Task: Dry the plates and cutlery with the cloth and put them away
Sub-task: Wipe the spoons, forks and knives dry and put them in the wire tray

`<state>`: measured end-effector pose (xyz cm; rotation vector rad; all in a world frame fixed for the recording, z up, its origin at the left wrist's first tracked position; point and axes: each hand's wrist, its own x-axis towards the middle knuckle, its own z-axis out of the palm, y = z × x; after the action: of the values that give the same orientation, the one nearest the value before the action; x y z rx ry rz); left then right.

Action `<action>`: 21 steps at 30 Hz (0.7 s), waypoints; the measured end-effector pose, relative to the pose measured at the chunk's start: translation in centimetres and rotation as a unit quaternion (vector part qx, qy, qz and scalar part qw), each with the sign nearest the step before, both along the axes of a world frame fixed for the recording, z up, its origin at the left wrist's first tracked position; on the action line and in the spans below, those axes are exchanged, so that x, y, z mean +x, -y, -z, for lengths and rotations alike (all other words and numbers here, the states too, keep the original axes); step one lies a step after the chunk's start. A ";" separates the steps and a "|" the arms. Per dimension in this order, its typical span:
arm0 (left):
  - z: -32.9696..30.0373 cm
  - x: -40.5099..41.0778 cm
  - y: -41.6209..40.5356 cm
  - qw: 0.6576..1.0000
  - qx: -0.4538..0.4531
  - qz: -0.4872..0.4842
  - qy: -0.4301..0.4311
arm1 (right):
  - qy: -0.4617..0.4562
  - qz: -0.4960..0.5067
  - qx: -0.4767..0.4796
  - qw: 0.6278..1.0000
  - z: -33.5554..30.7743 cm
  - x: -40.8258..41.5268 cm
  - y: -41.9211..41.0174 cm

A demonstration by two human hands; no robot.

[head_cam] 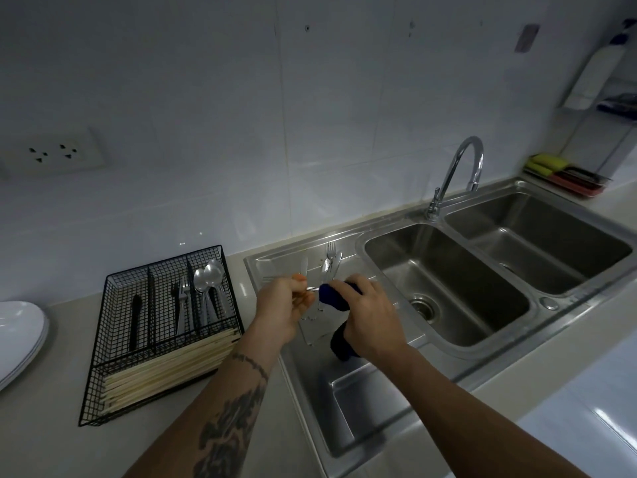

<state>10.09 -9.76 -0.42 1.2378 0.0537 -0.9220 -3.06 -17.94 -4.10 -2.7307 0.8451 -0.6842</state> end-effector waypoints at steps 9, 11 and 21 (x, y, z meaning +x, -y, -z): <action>1.2 0.4 -0.6 0.989 -0.037 0.052 0.137 | 0.042 0.025 0.046 0.998 -1.0 0.1 1.1; 1.2 0.2 -0.3 0.988 -0.030 0.031 0.145 | 0.034 0.035 0.012 0.999 -1.2 0.7 0.4; 1.6 1.4 0.2 0.994 0.042 -0.030 0.094 | -0.057 0.028 0.001 0.998 1.0 -0.4 0.2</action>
<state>11.46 -9.92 -2.01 1.3888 -0.0190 -0.7542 -3.44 -18.17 -5.09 -2.7757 0.9497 -0.5414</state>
